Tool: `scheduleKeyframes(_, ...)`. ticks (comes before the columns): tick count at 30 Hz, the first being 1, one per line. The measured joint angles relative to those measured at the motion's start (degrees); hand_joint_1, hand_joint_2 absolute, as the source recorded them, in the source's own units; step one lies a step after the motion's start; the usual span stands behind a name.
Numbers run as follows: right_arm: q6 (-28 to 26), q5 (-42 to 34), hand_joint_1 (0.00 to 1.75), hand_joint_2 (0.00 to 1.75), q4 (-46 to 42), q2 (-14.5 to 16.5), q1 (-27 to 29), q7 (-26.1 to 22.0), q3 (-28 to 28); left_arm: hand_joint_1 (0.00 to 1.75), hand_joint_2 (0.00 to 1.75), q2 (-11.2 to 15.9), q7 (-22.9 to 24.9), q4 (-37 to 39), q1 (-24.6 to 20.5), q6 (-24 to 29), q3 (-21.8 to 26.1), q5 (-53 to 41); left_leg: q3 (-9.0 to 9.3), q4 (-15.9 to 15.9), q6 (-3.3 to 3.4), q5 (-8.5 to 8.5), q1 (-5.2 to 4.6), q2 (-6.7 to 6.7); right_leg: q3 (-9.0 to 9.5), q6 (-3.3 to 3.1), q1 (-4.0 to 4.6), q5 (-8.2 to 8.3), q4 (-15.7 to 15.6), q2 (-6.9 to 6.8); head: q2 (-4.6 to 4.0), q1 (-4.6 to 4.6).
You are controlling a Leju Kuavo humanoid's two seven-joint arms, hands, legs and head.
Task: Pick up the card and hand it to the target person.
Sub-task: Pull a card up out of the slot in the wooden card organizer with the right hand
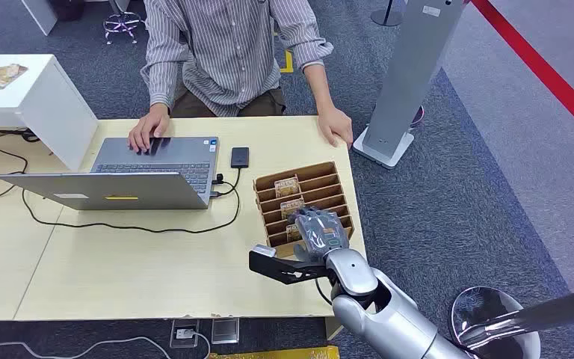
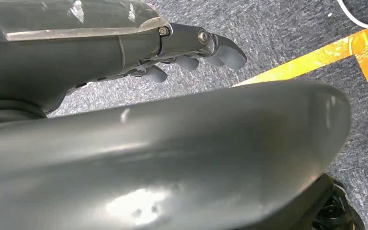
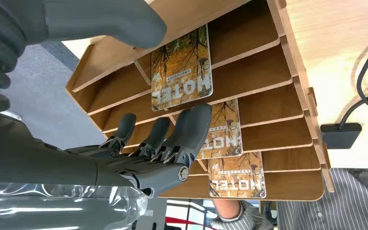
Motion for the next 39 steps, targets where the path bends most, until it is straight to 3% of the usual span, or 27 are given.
scheduleKeyframes(11,-0.38,-0.06,1.08,1.75,-0.04,0.05,-0.18,-0.08,0.07,0.0,0.0,-0.01,-0.08,-0.02,-0.02,-0.16,0.07,0.01,0.0,-0.01,0.0,0.01,0.0,0.01,0.0,0.0,0.0,0.02,-0.01,0.02,0.0,0.0)
scheduleKeyframes(15,-0.37,-0.06,1.28,1.75,-0.04,0.05,-0.19,-0.08,0.07,0.0,0.0,0.0,-0.08,-0.02,-0.02,-0.16,0.07,0.01,0.01,-0.01,0.0,0.01,0.01,0.01,0.01,-0.01,0.01,0.02,-0.02,0.02,0.0,0.0)
scheduleKeyframes(22,-0.23,-0.17,1.39,1.75,0.18,0.07,-0.4,-0.09,0.22,0.0,0.0,0.0,-0.15,0.0,-0.09,0.05,-0.12,-0.3,0.01,-0.02,0.0,0.02,0.01,0.02,0.0,-0.01,0.01,0.03,-0.02,0.03,0.0,0.0)
scheduleKeyframes(26,-0.2,-0.36,1.54,1.75,0.25,0.11,-0.47,-0.15,0.26,0.0,1.75,0.07,-0.1,-0.03,-0.27,0.41,-1.17,-1.51,0.01,-0.02,0.0,0.02,0.01,0.01,0.01,-0.01,0.01,0.03,-0.03,0.03,0.0,0.0)
scheduleKeyframes(33,-1.27,-0.84,1.54,1.75,-0.7,-0.13,-0.8,-0.52,-0.13,0.0,1.75,-0.03,-0.69,0.02,-0.03,0.25,0.1,-0.47,0.02,-0.03,0.0,0.02,0.01,0.01,0.02,-0.02,0.01,0.03,-0.04,0.04,0.0,0.0)
scheduleKeyframes(39,-0.8,-3.66,1.54,1.75,-8.27,-2.45,-2.42,-0.69,-2.47,0.0,1.75,0.05,-0.55,0.04,0.11,0.34,0.19,-0.42,-0.08,0.06,0.01,0.0,0.0,0.03,-0.09,-0.01,0.0,0.02,0.05,0.05,0.0,0.0)
